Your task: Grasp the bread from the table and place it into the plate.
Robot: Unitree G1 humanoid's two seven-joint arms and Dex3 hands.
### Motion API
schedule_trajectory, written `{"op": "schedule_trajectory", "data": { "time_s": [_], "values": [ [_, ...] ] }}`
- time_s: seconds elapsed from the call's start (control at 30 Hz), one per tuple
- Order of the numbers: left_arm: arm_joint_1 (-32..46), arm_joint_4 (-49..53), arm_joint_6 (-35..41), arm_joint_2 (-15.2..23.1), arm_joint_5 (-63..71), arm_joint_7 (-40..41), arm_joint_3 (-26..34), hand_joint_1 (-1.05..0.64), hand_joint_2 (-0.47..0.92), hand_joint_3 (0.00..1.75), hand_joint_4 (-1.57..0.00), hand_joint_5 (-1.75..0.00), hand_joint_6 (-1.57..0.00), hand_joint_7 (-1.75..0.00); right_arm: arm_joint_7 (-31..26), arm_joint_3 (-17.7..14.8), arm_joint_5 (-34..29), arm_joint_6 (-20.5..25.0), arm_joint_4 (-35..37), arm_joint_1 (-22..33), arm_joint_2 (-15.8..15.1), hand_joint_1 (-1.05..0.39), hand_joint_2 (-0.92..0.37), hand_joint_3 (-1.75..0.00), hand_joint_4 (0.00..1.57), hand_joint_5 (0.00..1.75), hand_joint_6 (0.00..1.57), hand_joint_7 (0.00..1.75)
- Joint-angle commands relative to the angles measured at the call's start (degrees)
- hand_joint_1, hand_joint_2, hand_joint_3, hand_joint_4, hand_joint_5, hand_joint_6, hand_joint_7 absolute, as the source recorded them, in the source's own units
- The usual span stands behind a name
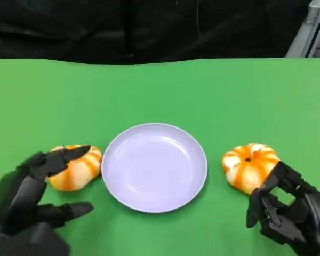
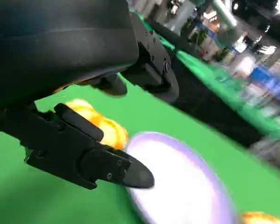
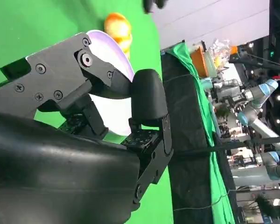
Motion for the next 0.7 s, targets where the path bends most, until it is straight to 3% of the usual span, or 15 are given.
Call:
{"op": "schedule_trajectory", "data": {
  "time_s": [0.03,0.2,0.33,0.7],
  "values": [
    [-3.9,-1.6,7.6,5.2,10.1,3.5,-3.1,-0.81,0.82,0.0,-0.11,-0.11,-0.33,0.0,0.0,-0.8,-0.1,-1.1,0.6,-0.6,-0.8,-0.17,-0.61,-1.0,0.86,1.75,0.65,1.68],
    [-5.7,-0.7,11.5,7.2,12.4,5.2,-6.2,-0.8,0.79,0.0,-0.12,-0.1,-0.33,0.0,-0.1,-0.8,-0.5,-2.1,1.5,-0.9,-0.8,-0.17,-0.6,-1.01,0.86,1.75,0.65,1.69],
    [-15.3,10.7,17.7,10.2,19.4,4.5,-13.1,-0.81,0.85,0.01,-0.18,-0.08,-0.34,0.0,-0.2,-0.6,-0.3,-1.6,1.2,-0.8,-0.7,-0.17,-0.59,-1.02,0.86,1.75,0.64,1.69],
    [-19.8,17.5,18.7,11.7,17.0,7.5,-18.6,-0.83,0.9,0.01,-0.22,-0.03,-0.35,0.0,-0.1,-0.5,-0.1,-1.3,1.5,-1.3,-0.6,-0.17,-0.59,-1.04,0.86,1.75,0.65,1.68]
  ]
}}
